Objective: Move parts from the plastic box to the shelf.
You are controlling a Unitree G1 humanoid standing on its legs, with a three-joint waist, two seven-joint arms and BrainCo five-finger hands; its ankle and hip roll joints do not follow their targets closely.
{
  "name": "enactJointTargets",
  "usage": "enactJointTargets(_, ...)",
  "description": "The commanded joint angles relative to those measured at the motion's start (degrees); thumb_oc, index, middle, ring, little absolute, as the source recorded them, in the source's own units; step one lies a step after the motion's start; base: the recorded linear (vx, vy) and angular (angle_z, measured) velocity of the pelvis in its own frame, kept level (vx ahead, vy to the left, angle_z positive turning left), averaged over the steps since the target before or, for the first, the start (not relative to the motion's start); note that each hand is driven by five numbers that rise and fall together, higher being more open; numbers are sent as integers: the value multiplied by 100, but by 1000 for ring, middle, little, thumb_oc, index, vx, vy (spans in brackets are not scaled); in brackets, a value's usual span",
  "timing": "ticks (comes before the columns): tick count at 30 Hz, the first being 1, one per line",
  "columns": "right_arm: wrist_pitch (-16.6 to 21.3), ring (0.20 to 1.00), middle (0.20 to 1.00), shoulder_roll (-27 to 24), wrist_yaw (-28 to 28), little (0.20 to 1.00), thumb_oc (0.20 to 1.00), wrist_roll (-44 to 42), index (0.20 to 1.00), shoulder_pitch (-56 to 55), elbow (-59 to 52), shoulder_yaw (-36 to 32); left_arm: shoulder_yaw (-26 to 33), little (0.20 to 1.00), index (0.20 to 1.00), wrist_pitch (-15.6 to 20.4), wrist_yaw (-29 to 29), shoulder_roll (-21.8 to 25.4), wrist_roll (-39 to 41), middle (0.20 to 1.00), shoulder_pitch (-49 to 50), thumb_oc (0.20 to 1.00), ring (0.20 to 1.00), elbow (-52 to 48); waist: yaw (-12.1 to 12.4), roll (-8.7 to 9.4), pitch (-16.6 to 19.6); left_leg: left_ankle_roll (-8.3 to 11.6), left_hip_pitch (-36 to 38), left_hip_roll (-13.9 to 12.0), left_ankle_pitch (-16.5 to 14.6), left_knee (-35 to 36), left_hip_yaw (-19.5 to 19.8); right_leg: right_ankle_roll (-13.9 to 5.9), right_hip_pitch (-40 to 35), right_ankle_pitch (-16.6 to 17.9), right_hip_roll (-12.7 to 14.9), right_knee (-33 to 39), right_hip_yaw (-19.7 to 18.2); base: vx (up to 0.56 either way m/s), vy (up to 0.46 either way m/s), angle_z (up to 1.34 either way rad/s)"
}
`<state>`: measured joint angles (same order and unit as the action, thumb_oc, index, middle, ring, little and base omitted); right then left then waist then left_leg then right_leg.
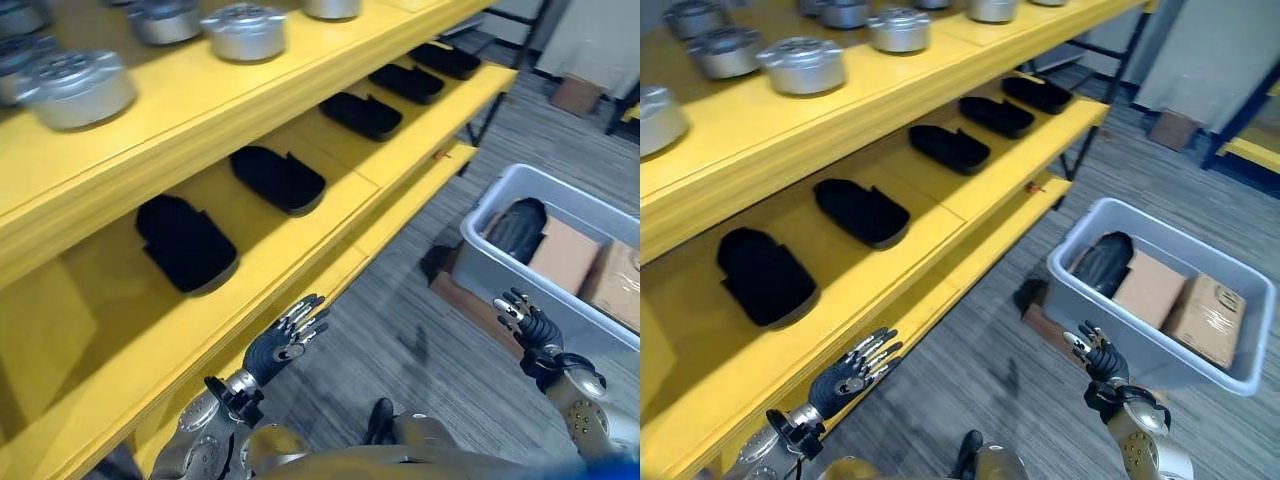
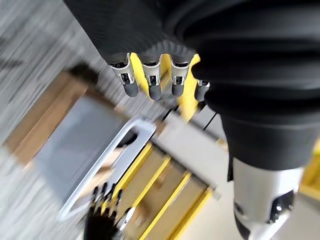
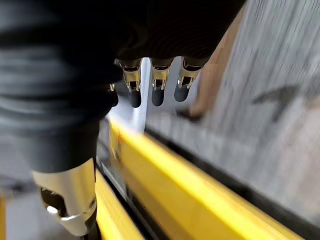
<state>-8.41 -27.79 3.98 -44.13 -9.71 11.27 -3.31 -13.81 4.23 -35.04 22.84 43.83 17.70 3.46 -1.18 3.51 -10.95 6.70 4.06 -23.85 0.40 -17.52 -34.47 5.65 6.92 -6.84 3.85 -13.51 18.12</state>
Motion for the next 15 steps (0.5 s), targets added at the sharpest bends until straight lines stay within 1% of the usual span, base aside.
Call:
enactJointTargets(1, 468, 1000, 1000, 38, 236, 1000, 1000, 218, 1000, 333, 7, -322, 59, 1000, 1000, 367, 88, 91, 40, 1000, 81, 1000, 1000, -414, 57, 75, -168, 158, -142, -72, 369, 597, -256, -997, -838, 122, 674, 290, 822, 78, -215, -29)
enactJointTargets(2, 516, 1000, 1000, 23, 246, 1000, 1000, 331, 1000, 321, 39, -346, 51, 1000, 1000, 430, 94, 85, 35, 1000, 31, 1000, 1000, -369, 15, 62, -171, 237, -139, -194, 480, 526, -289, -957, -798, 84, 629, 263, 769, 135, -344, -45)
enactJointTargets(3, 515, 1000, 1000, -31, 247, 1000, 1000, 279, 1000, 292, 113, -431, 73, 1000, 1000, 507, 136, 91, 85, 1000, 4, 1000, 1000, -356, -68, 47, -177, 339, -131, -374, 646, 423, -334, -884, -748, 3, 567, 200, 706, 128, -317, -62)
enactJointTargets(4, 541, 1000, 1000, -55, 236, 1000, 1000, 325, 1000, 285, 130, -463, 86, 1000, 1000, 535, 159, 98, 100, 1000, -7, 1000, 1000, -352, -84, 36, -176, 382, -131, -432, 720, 393, -342, -864, -729, -23, 549, 181, 691, 146, -348, -95)
enactJointTargets(5, 609, 1000, 1000, -132, 133, 1000, 1000, 443, 1000, 294, 185, -536, 117, 1000, 1000, 658, 224, 112, 89, 1000, -61, 1000, 1000, -317, -132, 15, -169, 492, -132, -591, 908, 331, -356, -799, -658, -100, 497, 118, 657, 97, -229, -81)
enactJointTargets(7, 583, 1000, 1000, -212, 39, 1000, 1000, 406, 1000, 343, 213, -562, 140, 1000, 1000, 839, 352, 140, 106, 1000, -122, 1000, 1000, -299, -162, 9, -158, 549, -106, -679, 979, 300, -356, -757, -585, -153, 493, 57, 637, 65, -201, -55)
enactJointTargets(8, 626, 1000, 1000, -256, -77, 1000, 1000, 507, 1000, 405, 220, -532, 210, 1000, 1000, 962, 503, 172, 260, 1000, -213, 1000, 1000, -324, -164, 12, -130, 589, -53, -673, 1000, 284, -225, -715, -461, -187, 507, -22, 603, 16, -134, -59)
enactJointTargets(9, 628, 1000, 1000, -257, -88, 1000, 1000, 511, 1000, 412, 223, -528, 220, 1000, 1000, 966, 507, 177, 276, 1000, -219, 1000, 1000, -329, -164, 16, -125, 591, -59, -671, 1001, 276, -211, -711, -445, -195, 508, -33, 598, 2, -172, -60)
enactJointTargets(10, 581, 1000, 1000, -261, -242, 1000, 1000, 532, 1000, 426, 206, -438, 289, 1000, 1000, 997, 536, 176, 431, 1000, -293, 1000, 1000, -339, -147, 24, -98, 600, -50, -600, 979, 216, -31, -678, -374, -197, 496, -37, 554, 1, -115, -41)
enactJointTargets(11, 613, 1000, 1000, -246, -320, 1000, 1000, 598, 1000, 427, 193, -346, 324, 1000, 1000, 1009, 590, 148, 480, 1000, -335, 1000, 1000, -346, -120, 20, -76, 579, -94, -474, 923, 181, 153, -665, -343, -195, 465, -19, 485, 19, -151, -38)
enactJointTargets(12, 652, 1000, 1000, -239, -452, 1000, 1000, 693, 1000, 427, 188, -253, 381, 1000, 1000, 1026, 660, 121, 527, 1000, -378, 1000, 1000, -343, -70, 3, -45, 503, -209, -239, 783, 141, 425, -664, -325, -196, 431, 12, 400, 51, -103, -48)
enactJointTargets(14, 652, 1000, 1000, -188, -672, 1000, 1000, 701, 1000, 384, 170, -59, 434, 1000, 1000, 990, 814, 57, 551, 1000, -445, 1000, 1000, -341, 13, -28, -5, 283, -414, 375, 362, 122, 893, -677, -402, -106, 330, 203, 203, 92, -88, -85)
enactJointTargets(15, 654, 1000, 1000, -175, -689, 1000, 1000, 701, 1000, 365, 159, -36, 434, 1000, 1000, 983, 840, 52, 551, 1000, -450, 1000, 1000, -344, 12, -32, -2, 247, -461, 451, 315, 99, 928, -687, -437, -85, 317, 259, 174, 103, -71, -90)
